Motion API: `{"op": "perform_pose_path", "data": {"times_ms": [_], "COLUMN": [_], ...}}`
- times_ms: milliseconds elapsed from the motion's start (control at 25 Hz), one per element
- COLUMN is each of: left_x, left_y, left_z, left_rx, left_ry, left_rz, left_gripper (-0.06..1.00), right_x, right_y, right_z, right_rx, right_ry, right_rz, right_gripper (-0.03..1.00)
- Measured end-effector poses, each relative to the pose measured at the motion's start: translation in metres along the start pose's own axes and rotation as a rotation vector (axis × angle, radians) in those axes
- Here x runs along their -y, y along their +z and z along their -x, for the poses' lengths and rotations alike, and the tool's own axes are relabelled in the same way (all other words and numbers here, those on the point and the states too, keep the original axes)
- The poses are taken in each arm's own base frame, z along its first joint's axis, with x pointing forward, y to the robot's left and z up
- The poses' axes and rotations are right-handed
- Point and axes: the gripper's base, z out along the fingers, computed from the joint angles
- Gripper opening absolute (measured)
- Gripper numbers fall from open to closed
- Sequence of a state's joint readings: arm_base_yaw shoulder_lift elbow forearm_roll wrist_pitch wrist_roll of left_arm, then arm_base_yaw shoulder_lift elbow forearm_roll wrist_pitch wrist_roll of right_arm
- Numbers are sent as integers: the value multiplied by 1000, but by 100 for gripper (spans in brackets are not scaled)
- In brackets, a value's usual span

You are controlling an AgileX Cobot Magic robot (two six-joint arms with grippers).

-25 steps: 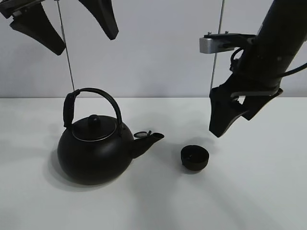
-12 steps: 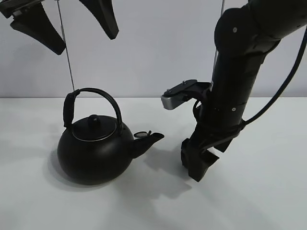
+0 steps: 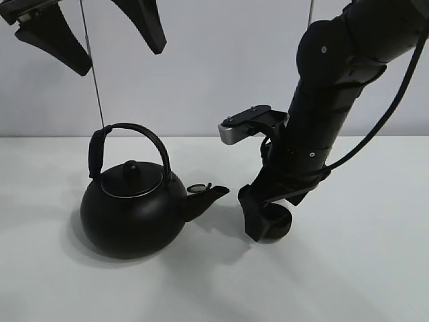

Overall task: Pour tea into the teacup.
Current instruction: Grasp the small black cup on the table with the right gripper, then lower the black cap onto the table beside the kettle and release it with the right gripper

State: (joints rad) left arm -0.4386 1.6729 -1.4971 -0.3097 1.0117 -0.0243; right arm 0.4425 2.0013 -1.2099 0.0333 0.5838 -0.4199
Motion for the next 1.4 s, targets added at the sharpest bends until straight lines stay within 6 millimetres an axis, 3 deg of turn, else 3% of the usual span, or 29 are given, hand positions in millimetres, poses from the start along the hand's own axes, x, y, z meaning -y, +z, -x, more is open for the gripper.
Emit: {"op": "perform_pose_path", "data": {"times_ms": [680, 840, 960, 1200, 1400], "left_x": [0, 0, 0, 0, 0], "left_y": [0, 0, 0, 0, 0], "left_z": [1, 1, 1, 1, 1], "left_rx": [6, 7, 7, 12, 12], "left_ry": [0, 0, 0, 0, 0], "left_rz": [0, 0, 0, 0, 0], "left_gripper": [69, 69, 69, 69, 69], "right_x": [-1, -2, -2, -2, -1], "right_y": [3, 9, 9, 9, -9], "right_z": [1, -2, -1, -1, 3], "right_rx": [6, -17, -16, -15, 20], "right_ry": [20, 21, 28, 46, 48], "right_rz": [11, 21, 22, 22, 16], "right_gripper": [56, 51, 41, 40, 40]}}
